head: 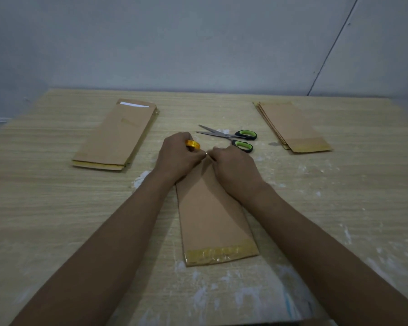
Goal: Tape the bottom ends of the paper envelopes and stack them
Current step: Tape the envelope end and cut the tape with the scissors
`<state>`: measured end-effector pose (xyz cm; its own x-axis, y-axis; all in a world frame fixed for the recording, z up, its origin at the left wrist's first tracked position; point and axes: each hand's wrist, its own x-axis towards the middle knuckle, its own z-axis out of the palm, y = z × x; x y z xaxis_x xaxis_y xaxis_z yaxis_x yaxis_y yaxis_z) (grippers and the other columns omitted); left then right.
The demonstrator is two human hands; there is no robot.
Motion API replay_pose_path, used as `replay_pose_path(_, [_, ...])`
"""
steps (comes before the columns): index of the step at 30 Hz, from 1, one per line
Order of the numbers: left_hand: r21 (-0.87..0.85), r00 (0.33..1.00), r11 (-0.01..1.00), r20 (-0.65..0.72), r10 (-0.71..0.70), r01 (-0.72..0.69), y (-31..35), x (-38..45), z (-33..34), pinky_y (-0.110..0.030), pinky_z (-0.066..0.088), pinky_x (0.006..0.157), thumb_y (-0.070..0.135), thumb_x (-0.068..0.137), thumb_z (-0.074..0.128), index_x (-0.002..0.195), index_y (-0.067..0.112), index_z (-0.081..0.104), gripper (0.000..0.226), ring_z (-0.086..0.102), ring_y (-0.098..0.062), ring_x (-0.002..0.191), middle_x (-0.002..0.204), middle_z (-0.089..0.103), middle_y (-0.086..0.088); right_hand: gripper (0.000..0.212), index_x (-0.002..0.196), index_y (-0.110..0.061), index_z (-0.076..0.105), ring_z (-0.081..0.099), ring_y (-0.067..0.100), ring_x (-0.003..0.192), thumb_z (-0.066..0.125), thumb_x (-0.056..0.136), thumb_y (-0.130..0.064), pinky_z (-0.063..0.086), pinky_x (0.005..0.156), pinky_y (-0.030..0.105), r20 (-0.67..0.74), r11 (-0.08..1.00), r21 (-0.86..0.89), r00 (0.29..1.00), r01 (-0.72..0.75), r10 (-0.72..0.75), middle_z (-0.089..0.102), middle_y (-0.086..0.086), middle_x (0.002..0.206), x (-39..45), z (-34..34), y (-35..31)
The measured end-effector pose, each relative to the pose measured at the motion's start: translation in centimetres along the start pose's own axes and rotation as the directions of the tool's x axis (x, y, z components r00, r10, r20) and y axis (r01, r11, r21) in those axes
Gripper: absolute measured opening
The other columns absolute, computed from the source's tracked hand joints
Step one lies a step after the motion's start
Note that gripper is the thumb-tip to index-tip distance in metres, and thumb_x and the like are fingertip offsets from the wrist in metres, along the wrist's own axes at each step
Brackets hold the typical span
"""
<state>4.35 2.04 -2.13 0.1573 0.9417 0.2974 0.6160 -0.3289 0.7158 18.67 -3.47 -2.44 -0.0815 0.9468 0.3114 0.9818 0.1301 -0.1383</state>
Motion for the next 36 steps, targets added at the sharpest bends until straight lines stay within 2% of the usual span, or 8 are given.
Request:
replay_pose_path(4, [-0.06,0.999,0.998,0.039,0.013,-0.011,-0.5,0.0,-0.9,-0.017,0.03,0.048,0.026,0.079,0.078,0.062,0.012,0.05,0.036,0.043,-0.012,0.057,0.058,0.049,-0.003,0.032,0.12,-0.013,0.064,0.058,0.029,0.102,0.04,0.099,-0.015,0.044,0.079,0.04,0.002,1.0,0.0,1.0,0.0,0.0,0.067,0.008,0.109,-0.1,-0.1,-0.2])
replay_pose_path(9, [-0.161,0.995,0.986,0.095,-0.03,0.045,-0.9,0.2,-1.4,-0.026,0.032,0.056,0.038,0.093,0.065,0.068,0.005,0.052,0.043,0.041,-0.011,0.058,0.063,0.047,-0.003,0.033,0.121,-0.012,0.062,0.058,0.03,0.104,0.038,0.1,-0.013,0.043,0.079,0.039,0.024,1.0,-0.026,1.0,-0.003,0.003,0.065,0.009,0.111,-0.2,-0.5,-0.4])
replay_pose_path(13, [-0.193,0.998,0.98,0.005,-0.058,0.058,-1.1,0.4,-1.4,-0.025,0.032,0.054,0.027,0.086,0.07,0.072,-0.003,0.057,0.036,0.042,-0.014,0.061,0.065,0.05,-0.009,0.034,0.123,-0.014,0.063,0.059,0.027,0.104,0.037,0.1,-0.015,0.045,0.081,0.039,0.026,1.0,-0.018,0.999,-0.021,0.022,0.066,0.007,0.114,-0.2,-0.6,-0.5])
replay_pose_path(16, [-0.203,0.993,0.976,-0.071,-0.097,0.081,-1.1,0.5,-1.5,-0.023,0.027,0.047,0.017,0.075,0.074,0.064,0.003,0.048,0.031,0.035,-0.014,0.056,0.061,0.043,-0.008,0.035,0.127,-0.012,0.061,0.057,0.029,0.107,0.038,0.1,-0.013,0.043,0.082,0.039,0.052,0.999,0.0,0.998,-0.043,0.043,0.065,0.009,0.116,-0.3,-1.0,-0.5])
replay_pose_path(22, [-0.157,0.997,0.985,-0.038,-0.074,0.067,-1.0,0.2,-1.7,-0.016,0.03,0.043,0.008,0.07,0.074,0.067,-0.001,0.052,0.024,0.034,-0.006,0.047,0.06,0.044,-0.006,0.036,0.128,-0.012,0.061,0.057,0.031,0.106,0.04,0.098,-0.012,0.043,0.083,0.04,0.059,0.997,0.033,0.996,-0.073,0.071,0.065,0.013,0.113,-0.3,-0.6,-0.4])
replay_pose_path(27, [-0.062,0.998,0.998,-0.046,-0.033,0.03,-1.3,0.1,-1.5,-0.034,0.041,0.059,0.016,0.068,0.075,0.073,-0.003,0.059,0.025,0.05,-0.019,0.065,0.074,0.061,-0.02,0.047,0.143,-0.007,0.048,0.051,0.031,0.123,0.045,0.096,-0.006,0.038,0.098,0.038,0.036,0.988,0.129,0.996,-0.09,0.086,0.06,0.015,0.132,-0.3,-0.4,-0.5])
replay_pose_path(31, [-0.032,0.999,0.999,-0.039,-0.007,0.006,-1.2,0.0,-1.4,-0.042,0.046,0.064,0.029,0.059,0.065,0.07,0.0,0.06,0.032,0.057,-0.03,0.072,0.074,0.061,-0.016,0.047,0.119,0.006,0.065,0.065,0.043,0.101,0.049,0.075,0.005,0.056,0.081,0.049,-0.125,0.988,0.156,0.992,0.01,0.01,0.068,0.025,0.112,-0.1,-0.3,-1.3])
replay_pose_path(36, [0.012,0.999,1.0,-0.036,0.024,-0.024,-1.4,0.1,-1.4,-0.04,0.04,0.064,0.032,0.059,0.064,0.069,0.0,0.058,0.034,0.053,-0.027,0.071,0.073,0.057,-0.015,0.044,0.14,-0.006,0.053,0.055,0.033,0.123,0.047,0.096,-0.01,0.042,0.101,0.044,0.03,0.995,0.094,0.999,0.011,-0.014,0.059,0.014,0.136,-0.1,0.0,-2.1])
